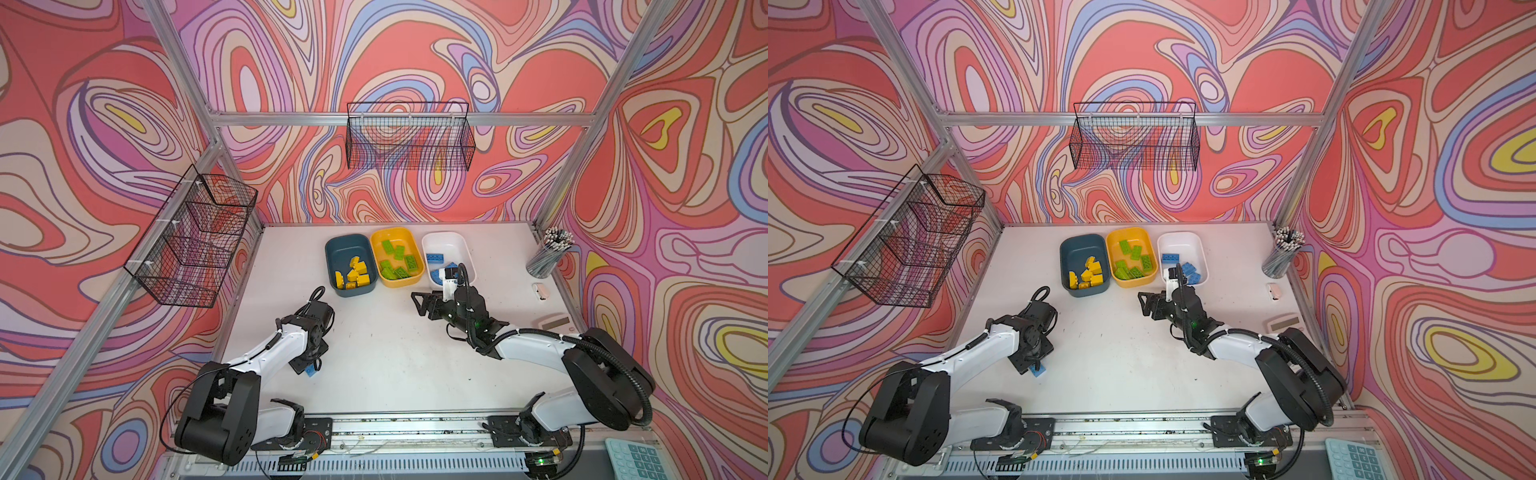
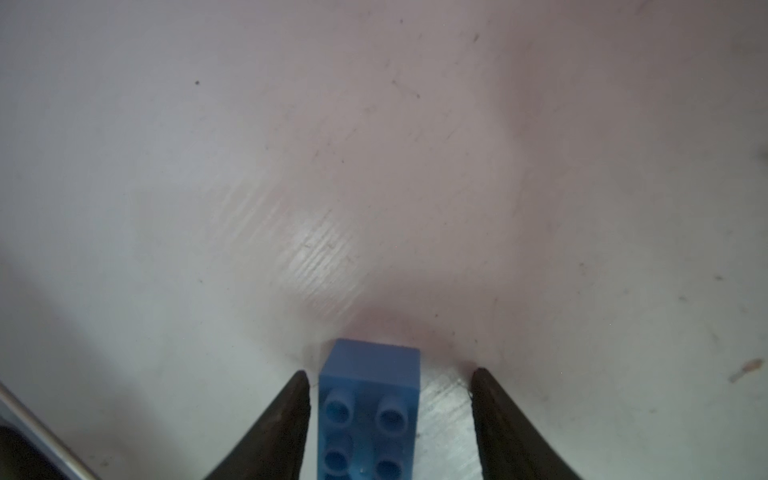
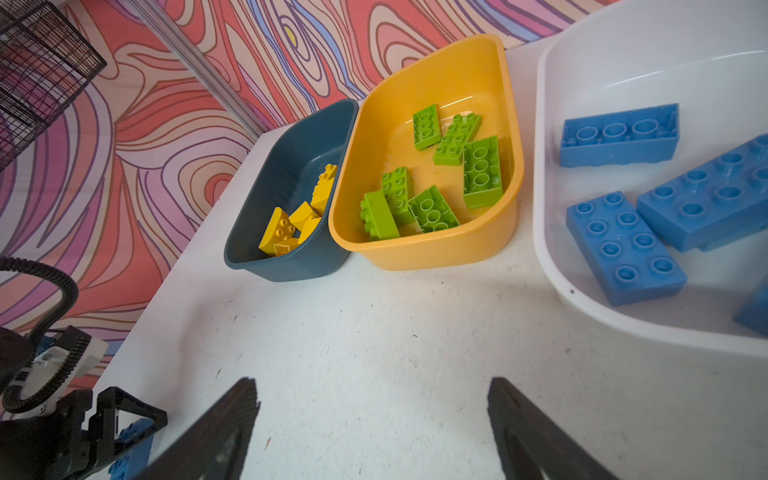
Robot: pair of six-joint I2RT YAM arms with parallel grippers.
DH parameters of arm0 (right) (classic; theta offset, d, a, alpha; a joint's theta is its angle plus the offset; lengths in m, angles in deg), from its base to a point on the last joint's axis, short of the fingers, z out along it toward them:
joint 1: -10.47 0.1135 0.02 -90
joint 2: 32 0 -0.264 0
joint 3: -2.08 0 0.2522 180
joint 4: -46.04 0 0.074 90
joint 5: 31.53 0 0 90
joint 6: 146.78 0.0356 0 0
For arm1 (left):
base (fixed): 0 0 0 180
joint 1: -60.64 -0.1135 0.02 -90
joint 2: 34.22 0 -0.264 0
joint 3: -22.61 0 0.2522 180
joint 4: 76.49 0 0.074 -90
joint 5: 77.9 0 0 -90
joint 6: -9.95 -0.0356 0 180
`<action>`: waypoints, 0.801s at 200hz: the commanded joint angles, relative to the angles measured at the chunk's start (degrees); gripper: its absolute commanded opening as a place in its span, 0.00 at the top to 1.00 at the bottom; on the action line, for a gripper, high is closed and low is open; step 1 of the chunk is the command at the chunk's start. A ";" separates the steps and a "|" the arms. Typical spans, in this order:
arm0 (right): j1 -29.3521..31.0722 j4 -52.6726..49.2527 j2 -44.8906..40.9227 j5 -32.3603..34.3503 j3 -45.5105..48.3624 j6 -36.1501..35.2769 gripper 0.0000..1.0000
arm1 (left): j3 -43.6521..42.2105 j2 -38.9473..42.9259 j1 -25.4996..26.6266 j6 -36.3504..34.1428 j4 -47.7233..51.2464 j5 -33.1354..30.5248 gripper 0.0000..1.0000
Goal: Sort the legos into containers by color
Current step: 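Close the left gripper on the last blue brick while the right arm draws back, then carry the last blue brick with the left gripper over the white bin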
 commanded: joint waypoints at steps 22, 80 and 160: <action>0.18 1.11 1.41 0.73 0.18 0.62 0.09 | -2.46 1.18 -0.27 0.50 -2.56 1.09 0.60; 0.18 1.13 1.20 0.97 0.35 0.78 0.09 | 0.58 3.36 -0.31 -4.75 -1.72 1.47 0.72; 0.18 4.19 -1.66 2.77 3.24 2.09 0.09 | 14.75 5.39 1.24 -15.42 -6.39 8.46 0.78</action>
